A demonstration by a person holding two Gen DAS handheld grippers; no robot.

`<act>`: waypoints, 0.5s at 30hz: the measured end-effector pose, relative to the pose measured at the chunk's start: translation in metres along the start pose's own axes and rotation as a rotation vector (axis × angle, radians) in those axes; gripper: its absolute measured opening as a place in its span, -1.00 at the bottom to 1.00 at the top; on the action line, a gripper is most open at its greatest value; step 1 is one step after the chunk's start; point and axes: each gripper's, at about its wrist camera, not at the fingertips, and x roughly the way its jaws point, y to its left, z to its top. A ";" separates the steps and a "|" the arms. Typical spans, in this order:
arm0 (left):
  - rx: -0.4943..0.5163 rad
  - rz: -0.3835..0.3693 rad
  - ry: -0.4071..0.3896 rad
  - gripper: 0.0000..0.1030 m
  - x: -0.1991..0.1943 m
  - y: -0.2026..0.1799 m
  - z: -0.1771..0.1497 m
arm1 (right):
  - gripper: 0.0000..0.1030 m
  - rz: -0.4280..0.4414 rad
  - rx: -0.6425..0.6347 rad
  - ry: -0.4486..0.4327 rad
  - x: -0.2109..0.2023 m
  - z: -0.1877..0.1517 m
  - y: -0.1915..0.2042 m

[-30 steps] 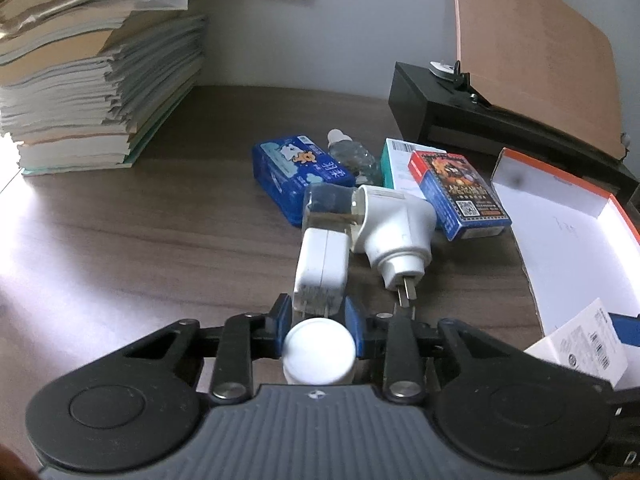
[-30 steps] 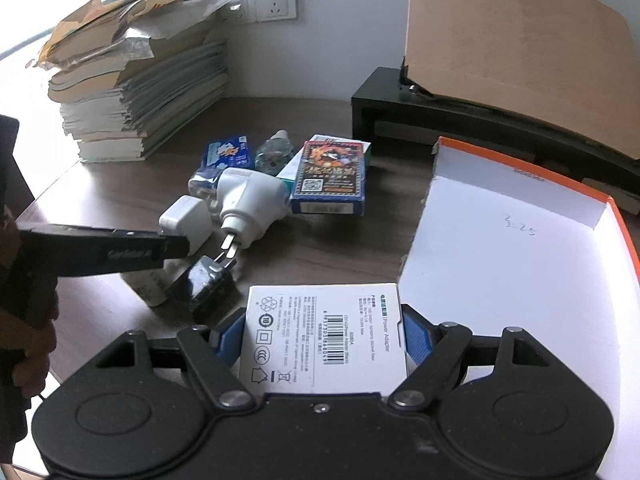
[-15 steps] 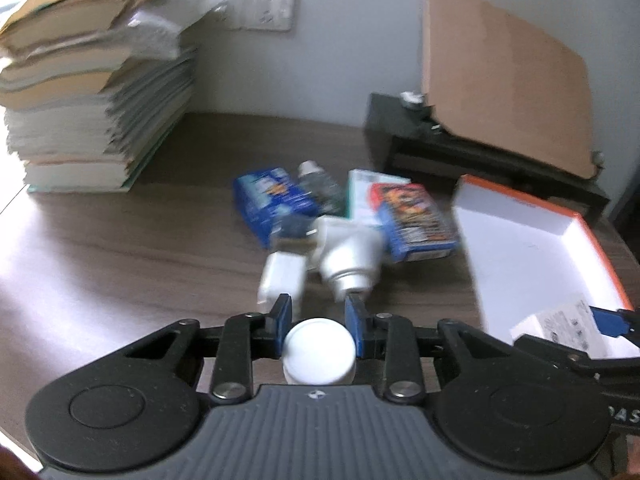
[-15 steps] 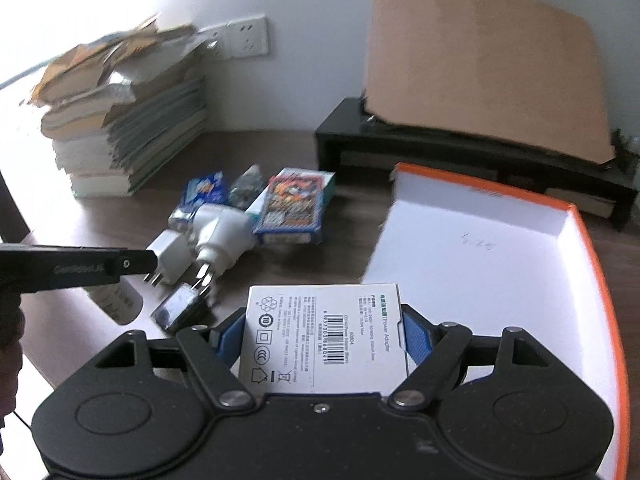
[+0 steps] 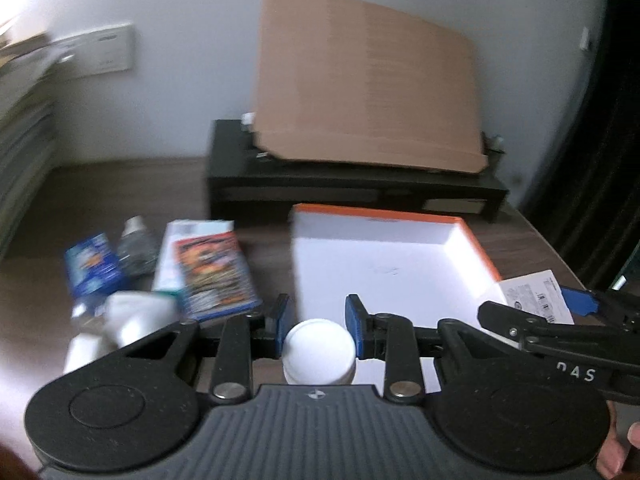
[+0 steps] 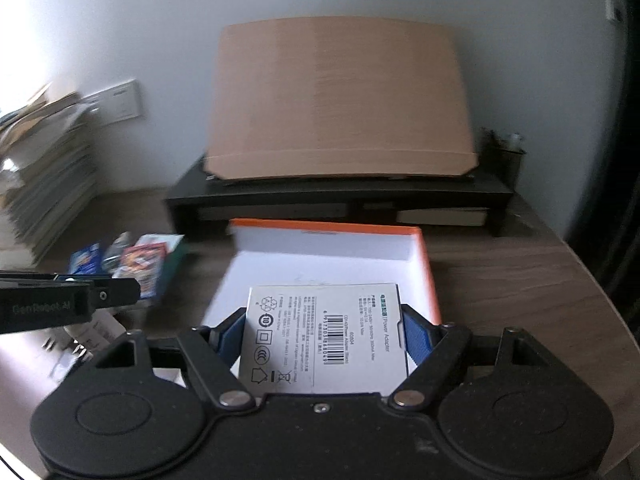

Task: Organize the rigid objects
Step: 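Carry the pill bottle and adapter box with both grippers over the orange-rimmed white tray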

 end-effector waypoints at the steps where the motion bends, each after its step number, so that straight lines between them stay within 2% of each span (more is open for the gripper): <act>1: 0.006 -0.008 0.004 -0.41 0.006 -0.004 0.003 | 0.80 -0.008 0.006 0.001 0.002 0.003 -0.005; 5: 0.022 -0.026 0.019 -0.41 0.025 -0.020 0.014 | 0.80 -0.020 0.027 0.003 0.013 0.016 -0.019; 15: 0.039 0.015 0.042 -0.41 0.059 -0.030 0.036 | 0.80 -0.033 0.060 0.052 0.056 0.046 -0.035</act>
